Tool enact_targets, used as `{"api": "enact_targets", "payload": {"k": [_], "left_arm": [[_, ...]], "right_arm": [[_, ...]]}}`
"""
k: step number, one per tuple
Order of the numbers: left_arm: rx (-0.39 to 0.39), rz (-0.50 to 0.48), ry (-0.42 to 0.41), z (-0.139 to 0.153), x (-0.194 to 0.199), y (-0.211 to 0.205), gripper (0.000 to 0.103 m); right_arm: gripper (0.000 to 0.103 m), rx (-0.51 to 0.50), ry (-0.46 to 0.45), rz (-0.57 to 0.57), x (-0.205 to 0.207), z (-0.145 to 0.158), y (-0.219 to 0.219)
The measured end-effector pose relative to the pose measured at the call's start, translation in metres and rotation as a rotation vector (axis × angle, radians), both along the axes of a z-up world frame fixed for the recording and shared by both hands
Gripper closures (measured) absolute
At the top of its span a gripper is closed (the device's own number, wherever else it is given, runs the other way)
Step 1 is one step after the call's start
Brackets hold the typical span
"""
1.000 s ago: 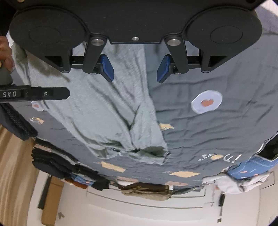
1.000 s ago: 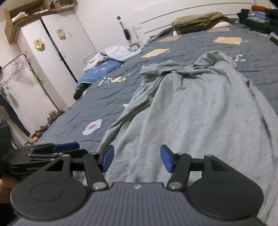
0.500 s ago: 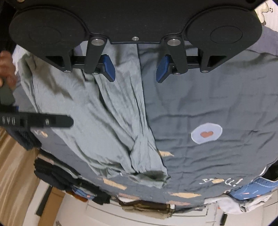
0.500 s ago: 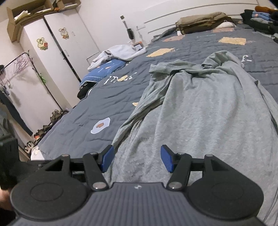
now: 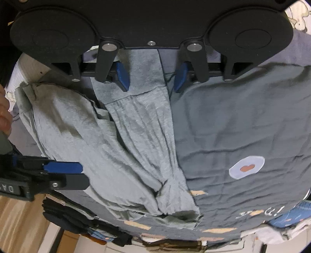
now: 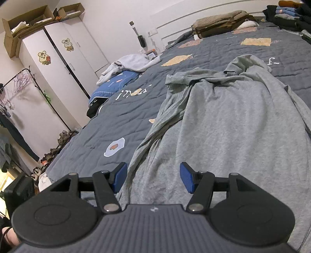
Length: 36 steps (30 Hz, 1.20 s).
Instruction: Fold clothes
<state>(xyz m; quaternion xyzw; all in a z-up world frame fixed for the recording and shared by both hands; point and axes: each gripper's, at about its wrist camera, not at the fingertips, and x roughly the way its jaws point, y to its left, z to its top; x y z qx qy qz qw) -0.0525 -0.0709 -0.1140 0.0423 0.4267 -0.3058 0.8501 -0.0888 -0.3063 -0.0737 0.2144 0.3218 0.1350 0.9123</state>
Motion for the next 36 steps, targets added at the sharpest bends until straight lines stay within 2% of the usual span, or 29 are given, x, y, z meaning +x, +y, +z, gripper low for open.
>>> {"api": "enact_targets", "payload": {"k": [1, 4, 8, 13, 17, 21, 27, 32, 34, 36], "left_arm": [[-0.008, -0.01, 0.001, 0.001, -0.001, 0.0, 0.085], [-0.007, -0.014, 0.002, 0.004, -0.002, 0.001, 0.092], [-0.016, 0.015, -0.022, 0.018, 0.001, 0.012, 0.093], [0.018, 0.075, -0.088, 0.046, 0.015, 0.038, 0.094], [0.079, 0.119, -0.163, 0.077, 0.03, 0.062, 0.094], [0.186, 0.16, -0.254, 0.11, 0.052, 0.083, 0.094], [0.306, 0.331, -0.336, 0.152, 0.106, 0.136, 0.094], [0.419, 0.555, -0.373, 0.166, 0.15, 0.17, 0.093], [0.401, 0.569, -0.34, 0.166, 0.155, 0.169, 0.089], [0.396, 0.517, -0.357, 0.16, 0.146, 0.154, 0.089]], "right_arm": [[0.044, 0.003, 0.001, -0.001, 0.0, 0.0, 0.0], [0.044, 0.012, -0.002, -0.005, 0.0, 0.001, -0.002], [0.044, 0.025, -0.005, -0.013, -0.001, 0.003, -0.005], [0.044, 0.033, -0.017, -0.02, -0.003, 0.007, -0.007], [0.044, 0.038, -0.021, -0.018, -0.001, 0.009, -0.007], [0.044, 0.04, -0.019, -0.022, -0.001, 0.009, -0.007], [0.044, 0.032, -0.022, -0.025, -0.002, 0.009, -0.009], [0.044, 0.028, -0.019, -0.031, -0.002, 0.007, -0.011], [0.044, 0.03, -0.017, -0.038, -0.001, 0.007, -0.013], [0.044, 0.031, -0.016, -0.045, 0.0, 0.007, -0.014]]}}
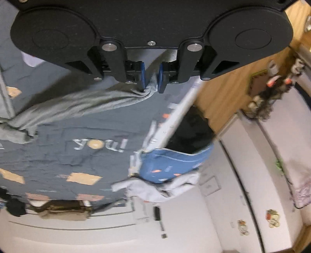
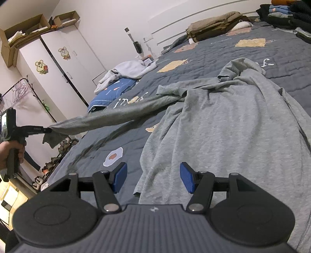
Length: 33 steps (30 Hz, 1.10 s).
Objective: Fold clothes
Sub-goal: 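Grasp a sleeve with the left gripper and pull it out across the bed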
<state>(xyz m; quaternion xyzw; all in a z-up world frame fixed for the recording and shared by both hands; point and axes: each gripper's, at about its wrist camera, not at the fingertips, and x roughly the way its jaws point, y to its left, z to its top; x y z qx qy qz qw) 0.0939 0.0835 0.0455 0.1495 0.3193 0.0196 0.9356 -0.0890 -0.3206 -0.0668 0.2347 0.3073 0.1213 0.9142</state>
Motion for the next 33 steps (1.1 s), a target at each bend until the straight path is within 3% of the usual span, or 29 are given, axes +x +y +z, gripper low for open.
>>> {"api": "enact_targets", "payload": {"k": [3, 7, 11, 13, 16, 24, 27, 33], "left_arm": [[-0.038, -0.118, 0.008, -0.014, -0.026, -0.035, 0.075], [-0.182, -0.29, 0.048, -0.039, -0.066, -0.09, 0.072], [-0.388, -0.384, 0.112, -0.069, -0.1, -0.134, 0.068], [-0.421, -0.429, 0.141, -0.087, -0.112, -0.155, 0.068], [-0.425, -0.45, 0.179, -0.11, -0.12, -0.171, 0.068], [-0.609, -0.392, 0.253, -0.133, -0.11, -0.161, 0.068], [-0.589, -0.417, 0.237, -0.134, -0.11, -0.169, 0.068], [-0.585, -0.389, 0.292, -0.15, -0.101, -0.176, 0.068]], "right_arm": [[0.044, 0.004, 0.003, -0.01, 0.001, 0.0, -0.002], [0.044, 0.012, 0.003, -0.02, 0.002, 0.0, -0.006], [0.044, 0.01, 0.003, -0.022, 0.0, 0.0, -0.007], [0.044, 0.009, 0.004, -0.022, -0.001, 0.0, -0.007], [0.044, 0.005, 0.002, -0.018, -0.003, 0.0, -0.007], [0.044, -0.01, 0.005, -0.009, -0.009, -0.002, -0.007], [0.044, -0.011, 0.0, -0.013, -0.009, -0.001, -0.007], [0.044, -0.003, -0.006, -0.02, -0.012, -0.001, -0.009]]}}
